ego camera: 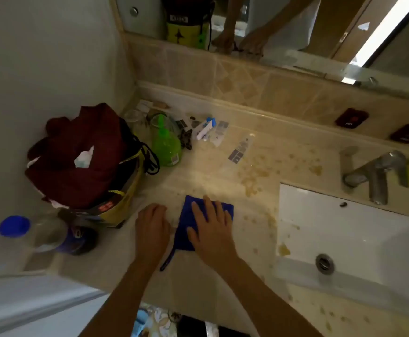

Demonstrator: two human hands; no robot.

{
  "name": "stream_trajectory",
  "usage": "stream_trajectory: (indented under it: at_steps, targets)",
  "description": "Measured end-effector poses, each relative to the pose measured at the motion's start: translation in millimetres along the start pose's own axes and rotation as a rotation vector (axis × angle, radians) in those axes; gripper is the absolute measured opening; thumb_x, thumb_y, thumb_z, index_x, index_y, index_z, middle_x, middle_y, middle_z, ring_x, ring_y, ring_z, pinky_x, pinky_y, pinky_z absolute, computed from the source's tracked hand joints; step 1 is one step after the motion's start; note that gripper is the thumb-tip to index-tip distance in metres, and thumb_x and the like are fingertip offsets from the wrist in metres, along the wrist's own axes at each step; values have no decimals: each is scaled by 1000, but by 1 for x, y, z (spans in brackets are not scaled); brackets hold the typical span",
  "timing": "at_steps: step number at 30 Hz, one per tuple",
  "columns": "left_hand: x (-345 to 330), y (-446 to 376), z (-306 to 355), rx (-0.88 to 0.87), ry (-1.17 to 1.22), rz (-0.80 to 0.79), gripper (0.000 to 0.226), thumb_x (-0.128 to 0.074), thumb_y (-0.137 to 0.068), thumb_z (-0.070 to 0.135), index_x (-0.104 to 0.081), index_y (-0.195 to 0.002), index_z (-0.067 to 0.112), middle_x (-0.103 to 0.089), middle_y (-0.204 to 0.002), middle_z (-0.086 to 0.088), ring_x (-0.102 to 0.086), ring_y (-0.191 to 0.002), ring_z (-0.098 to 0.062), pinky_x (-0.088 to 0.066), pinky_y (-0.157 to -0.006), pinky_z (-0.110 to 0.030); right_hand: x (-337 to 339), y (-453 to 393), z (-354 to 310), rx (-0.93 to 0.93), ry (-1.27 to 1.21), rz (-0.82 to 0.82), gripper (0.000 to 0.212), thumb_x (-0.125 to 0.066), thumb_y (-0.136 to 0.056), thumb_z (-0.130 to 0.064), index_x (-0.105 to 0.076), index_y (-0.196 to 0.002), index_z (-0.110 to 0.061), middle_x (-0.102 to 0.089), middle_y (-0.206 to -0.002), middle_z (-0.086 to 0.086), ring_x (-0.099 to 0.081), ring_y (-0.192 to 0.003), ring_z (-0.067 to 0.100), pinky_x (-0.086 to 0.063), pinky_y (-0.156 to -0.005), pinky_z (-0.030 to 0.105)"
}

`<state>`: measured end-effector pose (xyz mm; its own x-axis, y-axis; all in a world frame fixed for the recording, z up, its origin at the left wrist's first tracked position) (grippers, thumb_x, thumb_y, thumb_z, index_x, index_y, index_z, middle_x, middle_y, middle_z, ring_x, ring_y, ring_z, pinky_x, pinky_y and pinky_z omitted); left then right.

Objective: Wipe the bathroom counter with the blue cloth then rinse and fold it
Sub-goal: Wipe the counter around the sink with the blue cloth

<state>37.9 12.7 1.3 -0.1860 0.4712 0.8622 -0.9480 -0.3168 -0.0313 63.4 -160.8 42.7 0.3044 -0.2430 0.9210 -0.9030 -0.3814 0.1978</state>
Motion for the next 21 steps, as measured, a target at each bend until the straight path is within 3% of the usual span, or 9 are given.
stream_trajectory:
  at_steps: [6,10,14,17,21]
  targets:
    - [-5,0,-8,36,-5,45,30,-62,-85,-1,-67,-113,6,-59,-126,-15,-54,-112,-35,-40,-95,-44,-42,-17,-7,65,187,-46,73,-29,-96,-70,-24,-157,-31,-19,-167,9,-15,-153,42,-8,-117,66]
    - [-7,-11,13,104,35,123,23,-51,-82,1,-69,-97,5,-62,-109,-17,-55,-98,-38,-40,-85,-46,-50,4,2,77,179,-62,75,-30,-97,-68,-21,-159,-26,-18,-168,6,-15,-154,38,-18,-118,67]
    - [-27,-30,69,-23,113,69,27,-55,-83,-11,-67,-100,5,-61,-109,-14,-55,-98,-33,-37,-87,-39,-47,55,38,82,178,-33,70,-32,-96,-72,-33,-155,-35,-24,-166,-2,-23,-152,34,-20,-117,66]
    - [-49,-46,102,-131,61,-19,26,-57,-85,-5,-66,-106,7,-60,-115,-14,-55,-103,-32,-38,-91,-42,-35,72,78,10,159,31,64,-35,-94,-75,-39,-150,-44,-23,-165,0,-26,-151,33,-21,-115,65]
    - [-71,-60,133,-181,-89,-67,27,-56,-90,11,-60,-117,13,-55,-126,-12,-47,-118,-32,-38,-99,-46,-9,31,127,-77,175,55,63,-38,-92,-76,-38,-149,-48,-27,-165,5,-25,-151,38,-22,-113,73]
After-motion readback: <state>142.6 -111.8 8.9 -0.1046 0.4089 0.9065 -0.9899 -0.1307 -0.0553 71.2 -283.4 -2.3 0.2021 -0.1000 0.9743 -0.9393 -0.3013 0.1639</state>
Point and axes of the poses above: each hand's wrist, its own y-axis away from the middle knuckle, its own x-axis out of the back of the hand, z = x × y, the point moved 4 cm from there along -y, towards the middle knuckle
